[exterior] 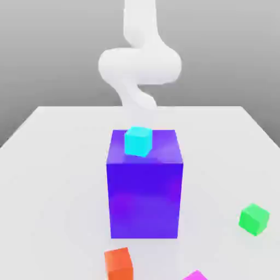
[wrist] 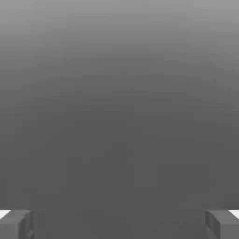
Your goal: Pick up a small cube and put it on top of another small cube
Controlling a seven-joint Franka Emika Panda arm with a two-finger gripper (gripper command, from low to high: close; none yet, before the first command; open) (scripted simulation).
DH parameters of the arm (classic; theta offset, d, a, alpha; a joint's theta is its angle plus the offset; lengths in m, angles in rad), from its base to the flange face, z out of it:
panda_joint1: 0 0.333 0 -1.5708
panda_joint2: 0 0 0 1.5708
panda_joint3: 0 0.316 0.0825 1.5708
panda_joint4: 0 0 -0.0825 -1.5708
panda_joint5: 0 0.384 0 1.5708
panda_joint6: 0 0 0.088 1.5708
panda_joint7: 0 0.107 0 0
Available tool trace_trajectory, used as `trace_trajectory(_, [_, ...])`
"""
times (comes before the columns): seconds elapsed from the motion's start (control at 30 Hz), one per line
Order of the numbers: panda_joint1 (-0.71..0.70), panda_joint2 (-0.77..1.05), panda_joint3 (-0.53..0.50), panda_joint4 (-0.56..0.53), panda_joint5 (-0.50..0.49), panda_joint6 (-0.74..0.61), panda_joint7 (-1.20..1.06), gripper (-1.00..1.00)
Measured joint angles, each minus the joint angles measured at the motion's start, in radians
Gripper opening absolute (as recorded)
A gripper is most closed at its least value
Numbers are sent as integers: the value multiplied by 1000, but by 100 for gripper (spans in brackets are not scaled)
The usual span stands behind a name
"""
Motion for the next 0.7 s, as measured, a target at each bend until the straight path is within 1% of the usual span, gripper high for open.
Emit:
trace_trajectory(0.33, [74,369,-12,21,20,101,-142,0])
trace_trajectory(0.7, [130,767,7,44,28,210,-286,0])
